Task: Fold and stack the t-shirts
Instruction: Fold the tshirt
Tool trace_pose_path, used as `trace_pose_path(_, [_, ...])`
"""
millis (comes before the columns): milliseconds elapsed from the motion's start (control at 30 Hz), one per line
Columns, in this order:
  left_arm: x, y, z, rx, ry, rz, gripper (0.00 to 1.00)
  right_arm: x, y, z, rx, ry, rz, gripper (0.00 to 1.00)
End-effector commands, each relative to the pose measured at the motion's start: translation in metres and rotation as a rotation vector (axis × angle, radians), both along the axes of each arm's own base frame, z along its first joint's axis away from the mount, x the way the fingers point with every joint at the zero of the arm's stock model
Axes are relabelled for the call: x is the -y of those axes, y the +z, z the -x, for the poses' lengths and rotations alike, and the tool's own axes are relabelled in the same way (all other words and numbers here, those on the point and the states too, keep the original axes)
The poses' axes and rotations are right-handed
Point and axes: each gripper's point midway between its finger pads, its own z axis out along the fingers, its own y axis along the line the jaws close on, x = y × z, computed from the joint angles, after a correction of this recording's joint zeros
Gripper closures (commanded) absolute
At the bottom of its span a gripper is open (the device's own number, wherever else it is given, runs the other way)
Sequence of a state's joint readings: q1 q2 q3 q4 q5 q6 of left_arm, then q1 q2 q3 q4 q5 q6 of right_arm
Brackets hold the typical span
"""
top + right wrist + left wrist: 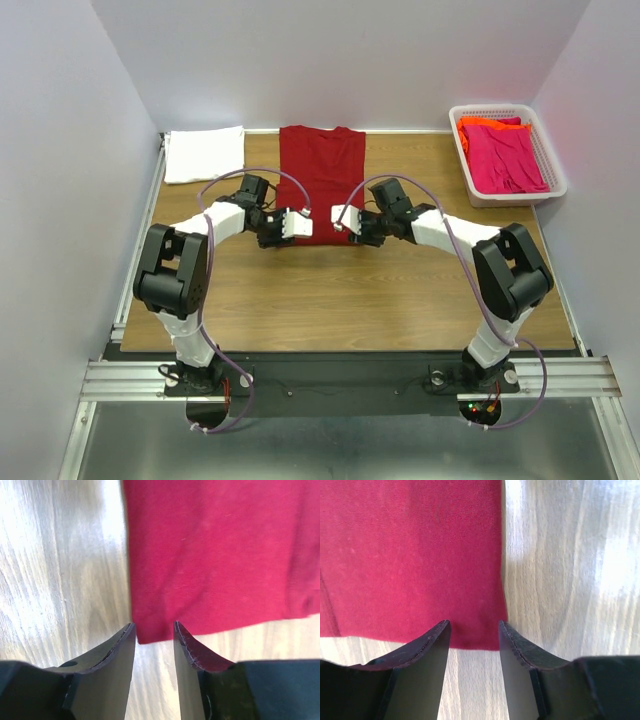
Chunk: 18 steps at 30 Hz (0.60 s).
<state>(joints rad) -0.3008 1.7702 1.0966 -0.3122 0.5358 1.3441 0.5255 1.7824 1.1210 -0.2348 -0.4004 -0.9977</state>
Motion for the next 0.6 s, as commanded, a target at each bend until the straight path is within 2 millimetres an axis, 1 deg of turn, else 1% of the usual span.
trace_pose_path(0, [0.003,0.026,0.010,0.014,-0.029,0.034,0.45,-0.008,0.027,0.000,0.049,0.015,-0.042,0.58])
trace_pose_path(100, [0.002,0.025,0.015,0.006,-0.042,0.026,0.45,-0.009,0.022,0.001,0.040,0.029,-0.036,0.58])
trace_pose_path(200, [0.000,0.016,0.018,-0.010,-0.047,0.007,0.45,-0.012,0.011,0.004,0.018,0.043,-0.023,0.58])
trace_pose_path(233, [-0.002,0.011,0.019,-0.023,-0.046,-0.006,0.46,-0.012,0.004,0.005,0.005,0.045,-0.016,0.58])
trace_pose_path(300, [-0.004,0.007,0.019,-0.037,-0.045,-0.016,0.48,-0.012,-0.002,0.006,0.004,0.058,-0.003,0.58])
trace_pose_path(333, [-0.005,0.003,0.020,-0.044,-0.044,-0.026,0.49,-0.011,-0.009,0.007,-0.006,0.060,0.009,0.58])
trace_pose_path(567, [-0.010,-0.014,0.022,-0.083,-0.044,-0.061,0.52,-0.006,-0.029,0.010,-0.025,0.079,0.049,0.59])
